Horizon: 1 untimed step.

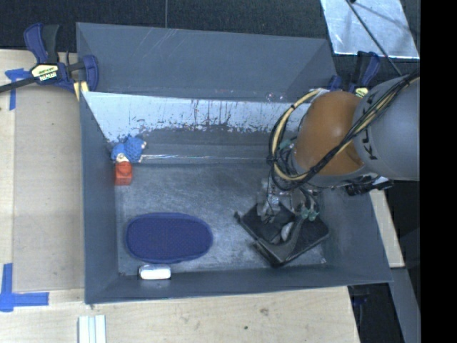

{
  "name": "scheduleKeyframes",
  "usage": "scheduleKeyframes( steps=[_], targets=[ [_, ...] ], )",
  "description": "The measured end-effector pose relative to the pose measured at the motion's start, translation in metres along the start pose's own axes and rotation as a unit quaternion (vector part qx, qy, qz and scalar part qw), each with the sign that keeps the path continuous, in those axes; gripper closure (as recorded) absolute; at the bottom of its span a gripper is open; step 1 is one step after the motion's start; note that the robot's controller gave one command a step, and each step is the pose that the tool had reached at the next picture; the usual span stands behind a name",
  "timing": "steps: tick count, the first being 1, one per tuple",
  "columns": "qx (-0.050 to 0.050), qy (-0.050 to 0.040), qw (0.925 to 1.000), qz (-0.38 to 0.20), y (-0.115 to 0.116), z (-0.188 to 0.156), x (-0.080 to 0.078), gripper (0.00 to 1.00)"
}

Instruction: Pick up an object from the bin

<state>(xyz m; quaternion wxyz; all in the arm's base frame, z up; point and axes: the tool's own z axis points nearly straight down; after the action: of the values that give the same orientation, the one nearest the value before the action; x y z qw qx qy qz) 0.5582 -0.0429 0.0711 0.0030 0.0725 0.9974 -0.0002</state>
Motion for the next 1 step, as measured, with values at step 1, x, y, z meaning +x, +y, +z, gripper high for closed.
scheduleKeyframes(
  steps=[1],
  targets=[
    [0.0,0.001,1.0,0.0,0.0,0.0008,0.0007,0.0]
  ],
)
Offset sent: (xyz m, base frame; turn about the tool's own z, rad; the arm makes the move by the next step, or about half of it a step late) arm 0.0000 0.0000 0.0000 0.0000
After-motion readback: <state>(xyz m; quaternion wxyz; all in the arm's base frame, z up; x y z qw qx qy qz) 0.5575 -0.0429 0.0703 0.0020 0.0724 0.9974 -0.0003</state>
